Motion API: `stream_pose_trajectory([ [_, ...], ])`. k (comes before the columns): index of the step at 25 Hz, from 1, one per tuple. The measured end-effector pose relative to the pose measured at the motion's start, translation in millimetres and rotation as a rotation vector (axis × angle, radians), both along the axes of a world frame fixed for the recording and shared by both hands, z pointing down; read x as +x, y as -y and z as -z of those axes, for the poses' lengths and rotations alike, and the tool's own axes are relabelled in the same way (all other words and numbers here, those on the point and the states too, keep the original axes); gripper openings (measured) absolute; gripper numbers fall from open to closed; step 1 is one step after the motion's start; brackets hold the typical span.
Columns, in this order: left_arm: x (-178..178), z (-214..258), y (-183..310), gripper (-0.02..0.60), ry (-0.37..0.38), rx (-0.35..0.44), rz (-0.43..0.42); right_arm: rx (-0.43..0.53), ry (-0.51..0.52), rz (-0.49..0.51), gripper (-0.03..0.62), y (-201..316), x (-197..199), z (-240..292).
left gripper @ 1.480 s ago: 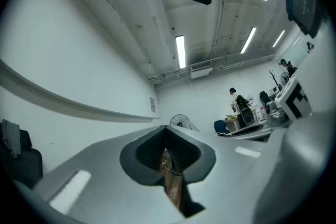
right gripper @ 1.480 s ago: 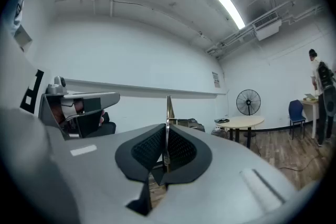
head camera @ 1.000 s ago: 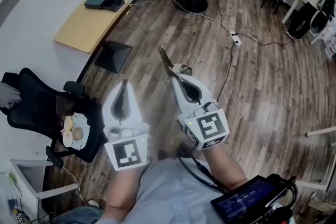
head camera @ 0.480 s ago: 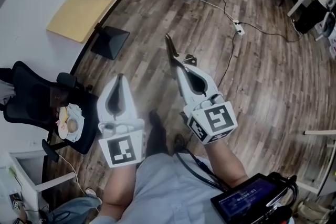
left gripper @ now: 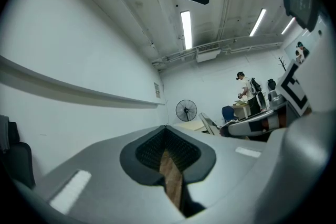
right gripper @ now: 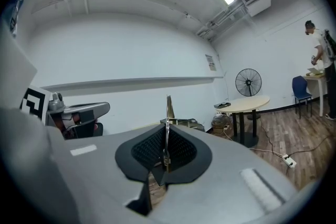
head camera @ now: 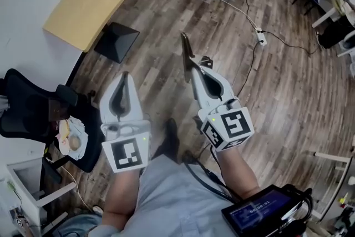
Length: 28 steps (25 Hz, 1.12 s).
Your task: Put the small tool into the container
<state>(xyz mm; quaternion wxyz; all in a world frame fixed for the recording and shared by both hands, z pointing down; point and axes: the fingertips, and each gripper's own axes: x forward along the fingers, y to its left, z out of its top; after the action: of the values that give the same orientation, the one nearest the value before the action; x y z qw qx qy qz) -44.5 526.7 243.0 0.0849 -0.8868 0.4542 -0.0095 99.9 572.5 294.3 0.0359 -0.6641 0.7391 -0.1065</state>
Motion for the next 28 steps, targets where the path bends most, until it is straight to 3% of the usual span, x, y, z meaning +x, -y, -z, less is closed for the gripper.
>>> stream_pose_trajectory([
  [7, 4.8, 21.9, 82.2, 0.011, -0.027, 0.034, 0.0, 0.02, -0.003, 0.022, 0.005, 88.6, -0.3, 17.6],
  [15, 23.8, 43.3, 134.3, 0.011, -0.048, 0.061, -0.037, 0.065, -0.008, 0.007, 0.005, 139.6, 11.2, 43.5],
  [28, 113.8, 18.1, 245.5, 0.011, -0.007, 0.045, -0.076, 0.038, 0.009, -0.027, 0.005, 243.5, 97.9, 19.8],
])
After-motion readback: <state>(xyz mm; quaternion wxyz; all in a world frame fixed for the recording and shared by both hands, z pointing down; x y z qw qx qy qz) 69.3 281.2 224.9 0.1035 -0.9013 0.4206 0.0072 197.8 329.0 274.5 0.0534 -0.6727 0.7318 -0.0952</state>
